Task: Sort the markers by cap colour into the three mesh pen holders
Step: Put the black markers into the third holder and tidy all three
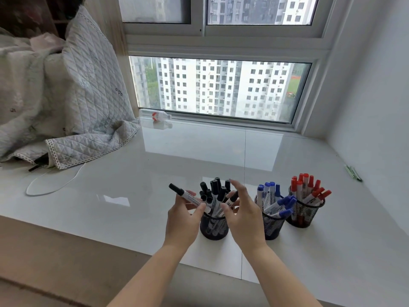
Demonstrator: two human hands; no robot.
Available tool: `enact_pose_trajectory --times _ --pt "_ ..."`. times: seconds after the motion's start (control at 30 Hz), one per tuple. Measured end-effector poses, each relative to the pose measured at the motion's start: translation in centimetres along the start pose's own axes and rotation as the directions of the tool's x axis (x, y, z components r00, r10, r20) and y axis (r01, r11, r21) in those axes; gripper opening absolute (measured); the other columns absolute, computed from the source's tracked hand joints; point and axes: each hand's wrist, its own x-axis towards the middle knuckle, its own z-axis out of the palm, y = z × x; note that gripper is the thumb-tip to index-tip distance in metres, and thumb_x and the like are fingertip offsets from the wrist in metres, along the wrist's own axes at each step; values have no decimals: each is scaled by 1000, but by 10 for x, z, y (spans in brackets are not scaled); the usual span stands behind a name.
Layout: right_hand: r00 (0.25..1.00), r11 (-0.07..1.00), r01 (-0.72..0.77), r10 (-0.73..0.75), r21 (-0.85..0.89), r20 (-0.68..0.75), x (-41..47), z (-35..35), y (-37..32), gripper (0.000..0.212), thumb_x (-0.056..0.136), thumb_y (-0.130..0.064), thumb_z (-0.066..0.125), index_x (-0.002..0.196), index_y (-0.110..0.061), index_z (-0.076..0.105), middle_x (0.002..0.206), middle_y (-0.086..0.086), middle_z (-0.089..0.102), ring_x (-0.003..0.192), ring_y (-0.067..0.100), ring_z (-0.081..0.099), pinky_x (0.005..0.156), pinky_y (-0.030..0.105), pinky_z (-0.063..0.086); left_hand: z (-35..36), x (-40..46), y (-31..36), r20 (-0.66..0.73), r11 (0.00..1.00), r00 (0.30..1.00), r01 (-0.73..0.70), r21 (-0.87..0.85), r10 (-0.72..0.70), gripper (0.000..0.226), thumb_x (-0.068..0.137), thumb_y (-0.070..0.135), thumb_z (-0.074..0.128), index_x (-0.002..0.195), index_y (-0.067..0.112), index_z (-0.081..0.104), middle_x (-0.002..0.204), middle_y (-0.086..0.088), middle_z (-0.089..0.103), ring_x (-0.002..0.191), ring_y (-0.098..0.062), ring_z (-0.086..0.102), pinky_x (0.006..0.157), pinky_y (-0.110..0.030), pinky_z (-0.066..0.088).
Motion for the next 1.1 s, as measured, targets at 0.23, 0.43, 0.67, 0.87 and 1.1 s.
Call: enact_pose_trajectory --times 0.23,0.43,0.67,0.87,1.1 --pt "994 989 108 -107 -103 15 -3 4 2 38 87 -6 59 124 -11 53 83 4 63 74 20 57 65 28 46 -2 -2 4 -24 999 999 -40 -23 39 12 93 35 47 81 35 51 78 13 64 76 10 57 63 -4 39" --pt "974 972 125 -81 -201 213 -9 17 5 30 91 -10 49 120 -17 56 103 -3 64 97 19 50 75 24 41 -2 0 7 -64 996 994 -85 -22 84 16 91 22 56 81 34 55 85 11 62 82 13 56 65 0 39" --pt "989 960 96 -62 -264 133 -12 18 5 19 90 -14 52 104 -15 64 94 -2 65 92 20 49 76 26 42 -8 -1 10 -60 990 991 -117 79 122 73 81 19 68 135 35 21 98 26 56 78 8 62 59 -15 46" --pt "990 950 91 -53 -300 131 -10 17 6 18 90 -15 52 100 -15 67 91 -1 66 89 20 50 78 27 41 -11 -1 17 -58 954 971 -217 205 233 67 82 21 68 132 33 26 100 31 51 73 14 60 56 -22 48" --pt "993 973 -40 63 -228 97 -9 7 16 17 89 -12 52 95 -17 67 90 -5 65 88 17 48 75 24 39 -7 -8 22 -30 901 931 -343 266 363 49 88 20 60 122 41 32 93 20 59 73 4 59 58 -26 51"
